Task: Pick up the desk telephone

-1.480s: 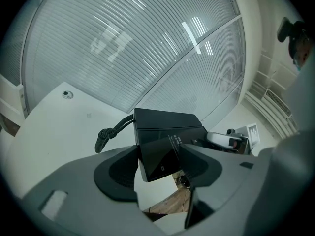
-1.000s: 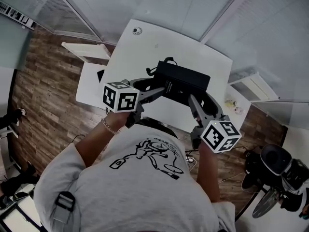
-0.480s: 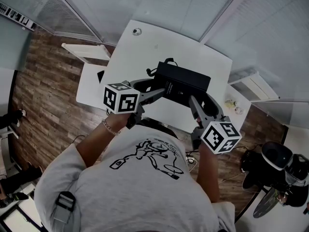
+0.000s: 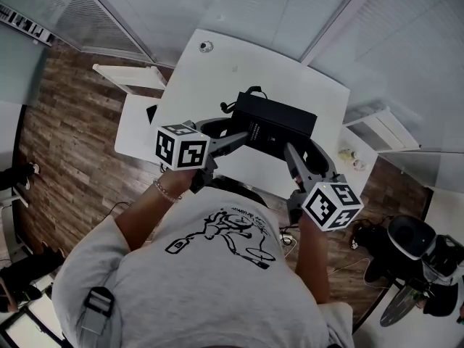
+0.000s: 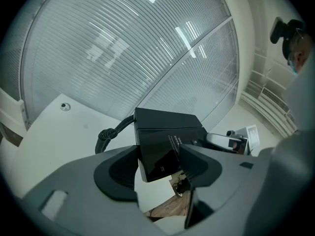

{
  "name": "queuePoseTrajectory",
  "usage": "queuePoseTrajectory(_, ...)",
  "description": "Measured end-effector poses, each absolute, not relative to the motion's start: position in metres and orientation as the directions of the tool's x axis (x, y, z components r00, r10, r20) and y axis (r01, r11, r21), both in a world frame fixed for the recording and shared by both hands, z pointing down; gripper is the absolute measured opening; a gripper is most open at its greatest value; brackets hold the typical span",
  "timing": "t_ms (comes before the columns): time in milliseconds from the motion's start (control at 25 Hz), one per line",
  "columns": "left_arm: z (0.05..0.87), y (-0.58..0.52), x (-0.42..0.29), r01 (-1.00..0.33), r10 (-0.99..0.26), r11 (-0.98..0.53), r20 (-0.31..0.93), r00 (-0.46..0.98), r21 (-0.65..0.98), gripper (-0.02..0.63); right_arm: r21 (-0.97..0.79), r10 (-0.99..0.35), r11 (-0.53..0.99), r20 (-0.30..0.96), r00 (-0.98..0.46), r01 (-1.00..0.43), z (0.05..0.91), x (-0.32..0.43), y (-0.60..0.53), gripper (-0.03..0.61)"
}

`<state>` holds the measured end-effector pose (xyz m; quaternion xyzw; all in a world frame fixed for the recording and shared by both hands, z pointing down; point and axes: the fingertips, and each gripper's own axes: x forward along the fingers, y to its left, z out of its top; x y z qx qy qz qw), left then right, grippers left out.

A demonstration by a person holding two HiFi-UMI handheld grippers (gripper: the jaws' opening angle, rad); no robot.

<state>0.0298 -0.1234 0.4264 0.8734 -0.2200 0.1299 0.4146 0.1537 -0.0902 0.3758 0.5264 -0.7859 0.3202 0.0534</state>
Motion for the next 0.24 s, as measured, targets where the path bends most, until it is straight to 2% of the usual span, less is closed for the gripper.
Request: queuePoseTrajectory(240, 0.4281, -0.1231, 0.0254, -0.489, -0.277, -0.559, 0.405, 0.871, 0.669, 0.245, -0.443, -0.798, 0.237, 0.419, -0.433, -0.865, 0.3765, 0.1488, -0.0894, 0.199)
